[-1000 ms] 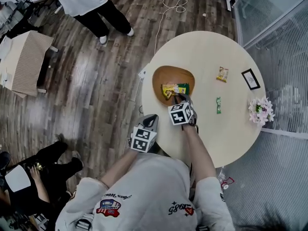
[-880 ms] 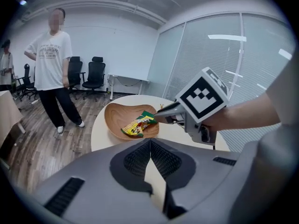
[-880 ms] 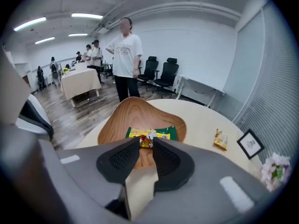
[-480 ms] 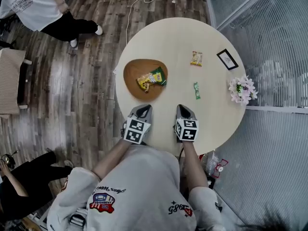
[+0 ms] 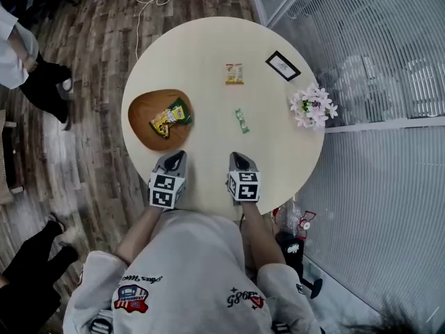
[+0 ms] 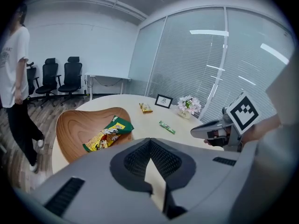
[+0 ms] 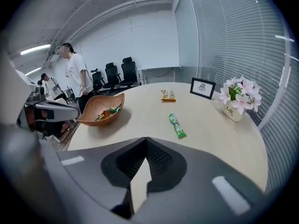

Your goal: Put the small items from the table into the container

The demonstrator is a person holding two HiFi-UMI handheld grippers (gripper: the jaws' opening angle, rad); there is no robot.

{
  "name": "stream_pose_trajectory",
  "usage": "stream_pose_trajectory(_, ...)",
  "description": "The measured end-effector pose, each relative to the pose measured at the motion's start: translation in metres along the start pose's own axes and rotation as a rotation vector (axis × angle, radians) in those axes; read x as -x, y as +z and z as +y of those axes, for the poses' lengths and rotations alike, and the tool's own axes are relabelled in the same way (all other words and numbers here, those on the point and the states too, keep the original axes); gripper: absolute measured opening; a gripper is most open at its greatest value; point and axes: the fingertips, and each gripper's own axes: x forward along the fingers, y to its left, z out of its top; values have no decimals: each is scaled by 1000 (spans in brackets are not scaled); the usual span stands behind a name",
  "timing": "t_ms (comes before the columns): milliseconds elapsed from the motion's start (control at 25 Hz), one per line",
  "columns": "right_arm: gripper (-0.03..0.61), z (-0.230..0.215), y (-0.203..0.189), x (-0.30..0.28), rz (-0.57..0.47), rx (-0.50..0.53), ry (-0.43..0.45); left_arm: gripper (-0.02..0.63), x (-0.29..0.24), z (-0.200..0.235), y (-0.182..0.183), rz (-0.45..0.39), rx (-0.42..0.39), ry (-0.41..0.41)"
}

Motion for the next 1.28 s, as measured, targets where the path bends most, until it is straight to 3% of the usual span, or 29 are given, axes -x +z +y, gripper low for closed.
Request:
stream_pose_trajectory(240, 3, -47, 15, -31, 13, 84, -75, 7, 0, -12, -8, 29, 7, -11)
stream_pose_trajectory(360, 9, -62, 23, -56, 50, 124, -62, 8, 6, -9, -13, 40, 18, 16)
stream_pose_trajectory(560, 83, -85, 24, -90, 126, 208, -67, 7, 13, -4, -22, 51, 39, 55)
stream_pose_trajectory(760, 189, -101, 18, -121, 186, 182, -47, 8, 22, 6, -29, 59, 52, 106)
stream_pose_trajectory(840, 203, -107, 14, -130, 207, 167, -47, 8, 26, 9, -30, 62, 66, 121)
stream_pose_trajectory(1040, 194, -115, 7, -138, 268, 148, -39, 7, 30, 14, -39, 81, 84, 145)
stream_pose_trajectory(1160, 93, -104, 5, -137, 298, 169, -15, 8, 30, 14, -39, 80, 94, 147)
stream_pose_trajectory(1280, 84, -99, 2, -137, 312, 199, -30, 7, 30, 13, -42, 75, 86, 147)
